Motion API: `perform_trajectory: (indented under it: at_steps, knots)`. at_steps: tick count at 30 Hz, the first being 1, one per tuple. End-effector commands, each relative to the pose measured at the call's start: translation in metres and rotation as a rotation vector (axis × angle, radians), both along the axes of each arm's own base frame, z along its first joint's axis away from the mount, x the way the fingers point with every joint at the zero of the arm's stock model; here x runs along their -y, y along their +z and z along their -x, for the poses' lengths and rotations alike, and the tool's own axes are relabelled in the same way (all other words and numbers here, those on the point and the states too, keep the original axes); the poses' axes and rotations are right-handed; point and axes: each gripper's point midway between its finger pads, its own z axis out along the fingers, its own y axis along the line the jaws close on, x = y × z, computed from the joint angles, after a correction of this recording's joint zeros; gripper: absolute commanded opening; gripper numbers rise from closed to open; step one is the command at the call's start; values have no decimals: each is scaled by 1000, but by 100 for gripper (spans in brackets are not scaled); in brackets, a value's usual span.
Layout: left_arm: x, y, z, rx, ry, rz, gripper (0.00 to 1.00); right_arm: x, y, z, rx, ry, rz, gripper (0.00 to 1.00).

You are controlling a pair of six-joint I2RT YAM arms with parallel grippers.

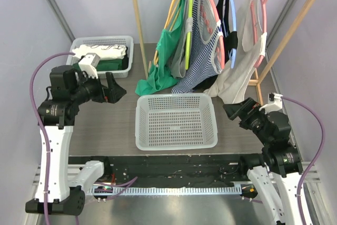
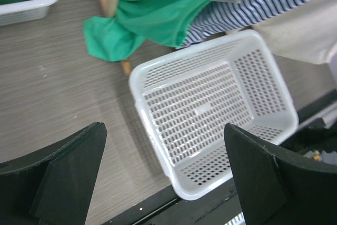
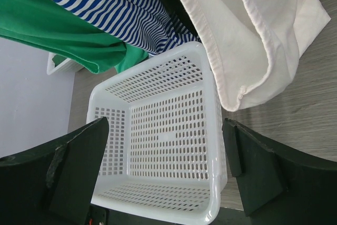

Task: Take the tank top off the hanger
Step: Pick up the hanger from the clothesline.

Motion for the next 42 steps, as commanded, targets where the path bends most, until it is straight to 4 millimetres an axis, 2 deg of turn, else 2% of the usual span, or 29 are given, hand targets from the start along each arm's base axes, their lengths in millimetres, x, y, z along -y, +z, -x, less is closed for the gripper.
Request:
perform_trajectory:
  at_steps: [1, 2, 3, 4, 5, 6, 7, 8, 9, 10, 12, 13, 16, 20, 21, 22, 24, 26, 31, 34, 35, 37, 38, 42]
  knots:
    - [30, 69, -7, 195, -164, 93, 96, 0, 13, -4, 65, 14, 25, 100]
    - [31, 74, -23, 177, -152, 109, 94, 0, 12, -4, 65, 19, 41, 100]
    - [33, 85, -30, 196, -136, 111, 94, 1, 15, -4, 72, 17, 45, 100]
    - [29, 110, -39, 256, -91, 101, 97, 1, 17, -4, 76, 17, 50, 100]
    - [29, 119, -58, 281, -65, 107, 97, 1, 17, -4, 81, 17, 49, 100]
    - [31, 125, -68, 296, -59, 108, 97, 2, 17, -4, 83, 10, 46, 100]
    - [40, 148, -68, 348, -85, 116, 98, 2, 14, -4, 80, 10, 46, 100]
    - [45, 144, -87, 324, -71, 109, 97, 3, 12, -2, 81, 6, 45, 100]
    - [52, 168, -83, 376, -91, 118, 97, 3, 8, -2, 76, 8, 46, 100]
    - [68, 172, -80, 380, -129, 120, 97, 3, 7, -1, 77, 5, 48, 100]
    - [84, 180, -87, 410, -139, 105, 95, 6, 3, 0, 71, 0, 65, 99]
    - [101, 184, -85, 426, -176, 116, 94, 6, 2, 0, 69, -1, 72, 98]
    - [122, 186, -94, 426, -199, 132, 93, 8, -3, 1, 59, 0, 96, 97]
    - [141, 191, -109, 461, -204, 122, 93, 10, -5, 4, 63, -4, 100, 95]
    - [142, 199, -111, 486, -196, 122, 93, 10, -4, 4, 67, -9, 100, 95]
    - [148, 194, -121, 478, -196, 113, 92, 12, -3, 4, 66, -17, 98, 95]
    - [152, 199, -127, 496, -191, 112, 91, 12, 0, 5, 69, -20, 92, 95]
    - [159, 192, -139, 490, -190, 102, 90, 11, 4, 8, 76, -19, 76, 95]
    - [175, 177, -152, 479, -215, 75, 88, 12, 20, 13, 97, -26, 66, 95]
    - [180, 173, -156, 482, -222, 58, 88, 13, 37, 20, 122, -24, 66, 94]
    - [181, 170, -158, 482, -224, 47, 85, 14, 47, 23, 145, -25, 65, 94]
    - [183, 168, -162, 490, -217, 34, 81, 15, 54, 28, 154, -25, 65, 93]
    - [185, 164, -166, 489, -217, 21, 75, 16, 65, 32, 182, -28, 59, 92]
    - [191, 157, -173, 492, -223, -8, 62, 16, 87, 42, 231, -25, 45, 91]
